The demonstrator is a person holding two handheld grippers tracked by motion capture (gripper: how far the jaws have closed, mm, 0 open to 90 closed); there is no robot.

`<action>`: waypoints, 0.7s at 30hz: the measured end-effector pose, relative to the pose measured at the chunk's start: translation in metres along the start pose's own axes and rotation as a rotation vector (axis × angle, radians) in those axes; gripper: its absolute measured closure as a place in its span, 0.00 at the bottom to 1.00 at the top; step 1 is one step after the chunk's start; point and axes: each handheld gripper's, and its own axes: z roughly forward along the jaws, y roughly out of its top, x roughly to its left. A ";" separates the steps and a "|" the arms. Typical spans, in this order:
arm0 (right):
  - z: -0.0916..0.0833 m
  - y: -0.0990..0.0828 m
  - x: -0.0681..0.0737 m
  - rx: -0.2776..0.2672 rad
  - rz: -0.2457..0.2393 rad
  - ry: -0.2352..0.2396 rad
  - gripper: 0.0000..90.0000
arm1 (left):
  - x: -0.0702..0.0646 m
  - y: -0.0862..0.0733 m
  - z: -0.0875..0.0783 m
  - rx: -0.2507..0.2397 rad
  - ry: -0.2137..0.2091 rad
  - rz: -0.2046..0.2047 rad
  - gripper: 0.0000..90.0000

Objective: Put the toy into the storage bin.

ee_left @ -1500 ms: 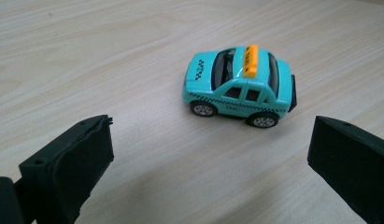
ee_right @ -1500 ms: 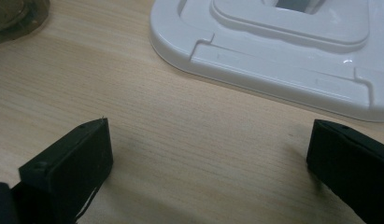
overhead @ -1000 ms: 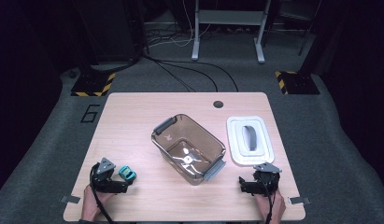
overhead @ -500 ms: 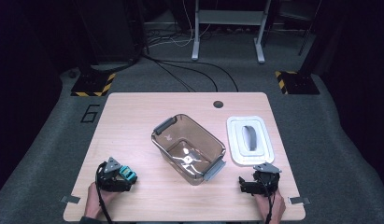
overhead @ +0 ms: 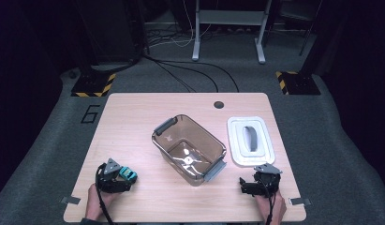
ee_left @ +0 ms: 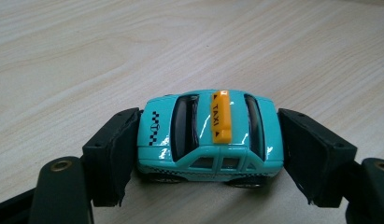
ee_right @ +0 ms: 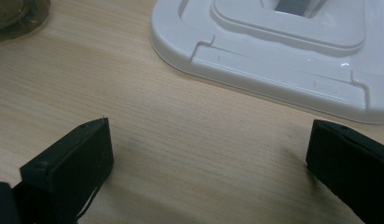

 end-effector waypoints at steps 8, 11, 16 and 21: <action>0.000 0.000 0.000 0.002 -0.004 -0.001 0.00 | -0.002 0.003 -0.003 -0.017 -0.003 0.004 0.27; 0.000 0.000 -0.001 0.003 -0.003 -0.001 0.00 | -0.003 0.007 -0.006 -0.022 -0.014 0.003 0.27; 0.000 0.000 -0.001 0.003 -0.003 0.000 0.00 | -0.003 0.015 -0.010 -0.033 -0.017 0.016 0.27; 0.000 0.000 -0.001 0.003 -0.002 0.002 0.00 | -0.004 0.021 -0.013 -0.032 -0.016 0.015 0.27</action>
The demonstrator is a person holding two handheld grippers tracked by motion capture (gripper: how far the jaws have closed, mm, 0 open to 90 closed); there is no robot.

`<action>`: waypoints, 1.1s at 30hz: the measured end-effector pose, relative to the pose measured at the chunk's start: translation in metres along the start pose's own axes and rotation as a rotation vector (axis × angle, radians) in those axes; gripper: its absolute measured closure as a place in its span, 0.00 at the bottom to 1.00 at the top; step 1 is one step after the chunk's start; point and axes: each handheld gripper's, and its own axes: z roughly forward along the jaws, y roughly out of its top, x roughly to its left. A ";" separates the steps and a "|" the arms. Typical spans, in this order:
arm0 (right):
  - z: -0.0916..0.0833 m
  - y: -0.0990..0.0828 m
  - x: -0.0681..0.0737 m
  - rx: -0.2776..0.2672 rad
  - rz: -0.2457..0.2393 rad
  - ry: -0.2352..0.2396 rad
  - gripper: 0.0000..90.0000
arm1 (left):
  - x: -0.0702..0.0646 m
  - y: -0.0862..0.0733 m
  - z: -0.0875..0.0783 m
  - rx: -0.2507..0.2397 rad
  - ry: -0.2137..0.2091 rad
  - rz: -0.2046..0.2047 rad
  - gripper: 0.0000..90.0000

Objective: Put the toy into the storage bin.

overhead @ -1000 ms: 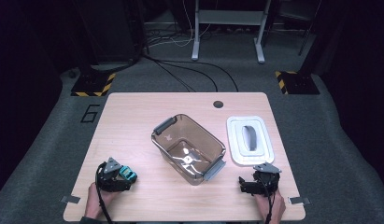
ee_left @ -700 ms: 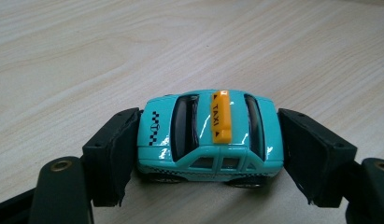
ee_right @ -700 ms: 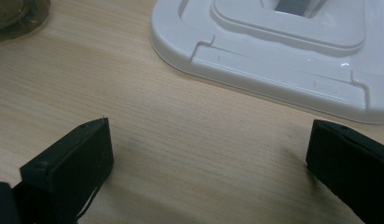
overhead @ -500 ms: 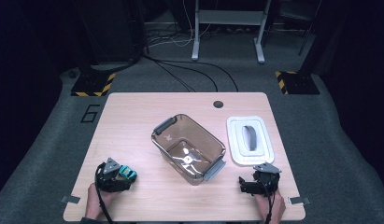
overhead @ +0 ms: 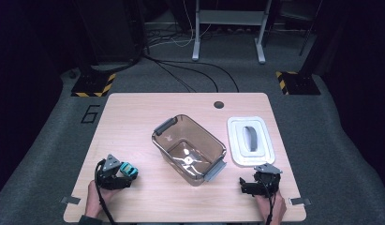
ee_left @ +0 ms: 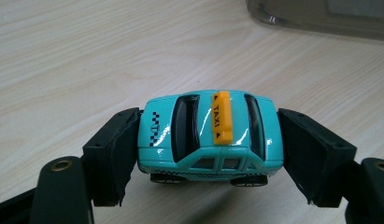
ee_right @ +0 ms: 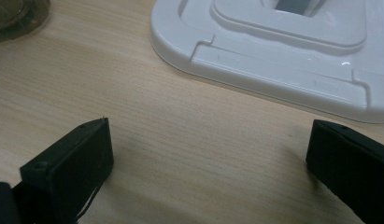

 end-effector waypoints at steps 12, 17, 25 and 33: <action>0.000 0.000 0.000 0.000 0.000 0.002 0.00 | 0.000 0.013 -0.008 -0.016 -0.003 0.022 0.27; 0.000 0.000 -0.001 0.001 0.000 0.002 0.00 | 0.000 0.019 -0.012 -0.017 -0.009 0.026 0.27; 0.000 0.000 -0.001 0.004 0.002 0.003 0.00 | 0.001 0.027 -0.016 -0.023 -0.013 0.040 0.27; 0.000 0.000 0.000 0.005 0.012 0.006 0.00 | 0.002 0.037 -0.016 -0.031 -0.016 0.054 0.27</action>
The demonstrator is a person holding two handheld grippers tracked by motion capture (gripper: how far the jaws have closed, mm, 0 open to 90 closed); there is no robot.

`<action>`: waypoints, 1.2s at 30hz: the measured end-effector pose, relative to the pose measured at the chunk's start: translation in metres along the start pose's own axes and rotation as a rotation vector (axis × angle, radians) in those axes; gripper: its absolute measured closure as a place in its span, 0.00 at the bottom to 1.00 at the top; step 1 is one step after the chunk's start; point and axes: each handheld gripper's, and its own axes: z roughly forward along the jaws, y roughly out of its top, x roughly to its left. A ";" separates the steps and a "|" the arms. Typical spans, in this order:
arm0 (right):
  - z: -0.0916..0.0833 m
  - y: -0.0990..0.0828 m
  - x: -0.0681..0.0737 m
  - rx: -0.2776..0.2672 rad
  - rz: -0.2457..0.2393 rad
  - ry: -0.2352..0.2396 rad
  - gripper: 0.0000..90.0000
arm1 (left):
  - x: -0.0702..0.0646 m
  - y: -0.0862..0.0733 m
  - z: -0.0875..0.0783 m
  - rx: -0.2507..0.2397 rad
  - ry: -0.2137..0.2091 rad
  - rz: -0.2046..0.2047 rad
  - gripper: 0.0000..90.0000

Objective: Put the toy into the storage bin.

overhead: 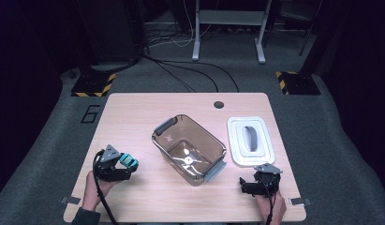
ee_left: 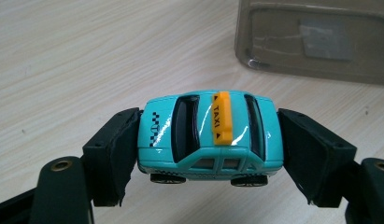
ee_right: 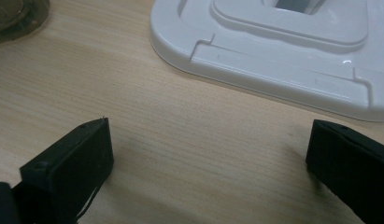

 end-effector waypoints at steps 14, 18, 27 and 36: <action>0.000 0.000 0.000 -0.001 -0.001 0.001 0.00 | 0.004 0.016 -0.002 -0.017 -0.009 0.011 0.27; 0.000 0.000 0.000 0.000 -0.001 0.001 0.00 | 0.004 0.022 -0.003 -0.017 -0.007 0.024 0.27; 0.000 0.000 0.000 -0.001 -0.001 0.000 0.00 | 0.004 0.037 -0.006 -0.025 -0.009 0.050 0.27; 0.000 0.000 0.000 0.001 0.001 0.000 0.00 | 0.004 0.053 -0.008 -0.032 -0.008 0.075 0.27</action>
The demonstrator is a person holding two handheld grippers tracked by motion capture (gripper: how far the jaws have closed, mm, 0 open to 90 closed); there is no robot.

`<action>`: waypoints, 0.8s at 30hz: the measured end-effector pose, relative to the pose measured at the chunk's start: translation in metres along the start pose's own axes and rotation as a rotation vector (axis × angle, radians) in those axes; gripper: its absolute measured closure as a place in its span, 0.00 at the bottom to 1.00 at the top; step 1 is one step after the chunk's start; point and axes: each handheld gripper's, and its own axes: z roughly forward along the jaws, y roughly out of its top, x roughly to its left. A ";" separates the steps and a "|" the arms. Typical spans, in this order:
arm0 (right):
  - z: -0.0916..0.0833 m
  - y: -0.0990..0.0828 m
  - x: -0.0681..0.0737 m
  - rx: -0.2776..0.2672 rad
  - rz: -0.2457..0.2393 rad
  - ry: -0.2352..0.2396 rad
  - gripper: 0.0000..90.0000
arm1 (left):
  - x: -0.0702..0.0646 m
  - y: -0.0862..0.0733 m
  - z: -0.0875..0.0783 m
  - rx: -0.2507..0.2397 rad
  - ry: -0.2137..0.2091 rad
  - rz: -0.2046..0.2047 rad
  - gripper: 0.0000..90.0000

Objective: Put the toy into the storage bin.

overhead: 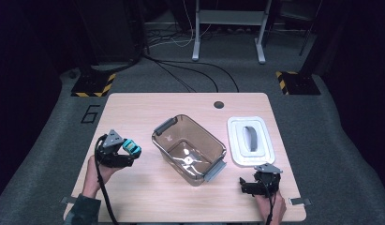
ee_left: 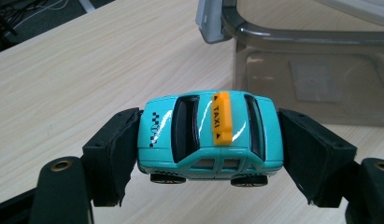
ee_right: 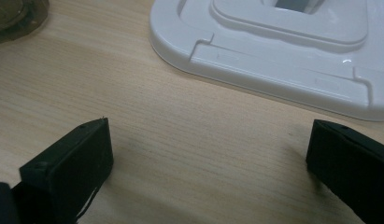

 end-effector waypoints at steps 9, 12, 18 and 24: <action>0.000 0.000 0.000 0.000 -0.001 0.000 0.00 | 0.002 0.015 -0.001 -0.016 -0.007 0.018 0.27; 0.000 0.000 0.000 0.000 0.000 0.000 0.00 | 0.004 0.021 -0.001 -0.014 -0.012 0.022 0.27; 0.000 0.000 0.000 0.000 0.000 0.000 0.00 | 0.004 0.034 0.001 -0.022 -0.021 0.040 0.27; 0.000 0.000 0.000 0.000 0.000 0.000 0.00 | 0.006 0.044 0.006 -0.026 -0.039 0.040 0.27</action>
